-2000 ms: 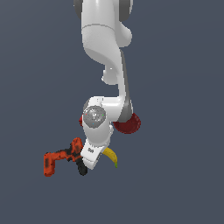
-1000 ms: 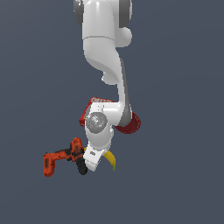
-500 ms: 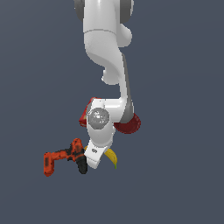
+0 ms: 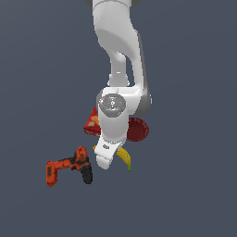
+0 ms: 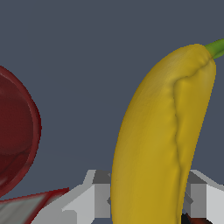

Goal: Pick up a designated object from a clutter of objects.

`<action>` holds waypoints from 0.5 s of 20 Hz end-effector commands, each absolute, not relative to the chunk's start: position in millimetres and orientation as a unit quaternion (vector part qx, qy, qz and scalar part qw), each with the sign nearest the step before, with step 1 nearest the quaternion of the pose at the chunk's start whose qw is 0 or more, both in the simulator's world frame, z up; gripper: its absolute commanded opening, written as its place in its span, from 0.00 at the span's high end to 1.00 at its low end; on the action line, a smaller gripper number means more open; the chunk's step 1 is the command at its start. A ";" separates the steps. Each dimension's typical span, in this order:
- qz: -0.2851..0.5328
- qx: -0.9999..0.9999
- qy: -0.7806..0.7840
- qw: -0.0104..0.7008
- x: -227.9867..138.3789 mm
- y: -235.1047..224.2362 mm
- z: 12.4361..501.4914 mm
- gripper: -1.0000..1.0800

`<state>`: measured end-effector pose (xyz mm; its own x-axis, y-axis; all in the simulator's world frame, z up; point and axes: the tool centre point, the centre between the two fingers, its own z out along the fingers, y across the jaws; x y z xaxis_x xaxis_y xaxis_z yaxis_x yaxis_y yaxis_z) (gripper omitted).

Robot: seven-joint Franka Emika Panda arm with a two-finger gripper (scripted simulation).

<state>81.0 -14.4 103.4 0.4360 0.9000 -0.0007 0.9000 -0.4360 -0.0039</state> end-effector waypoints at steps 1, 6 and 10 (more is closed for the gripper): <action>0.000 -0.847 -0.531 0.000 75.5 -4.2 129.2 1.00; 0.000 -0.847 -0.531 0.000 62.0 18.1 183.4 1.00; 0.001 -0.847 -0.531 0.000 50.9 36.8 229.1 1.00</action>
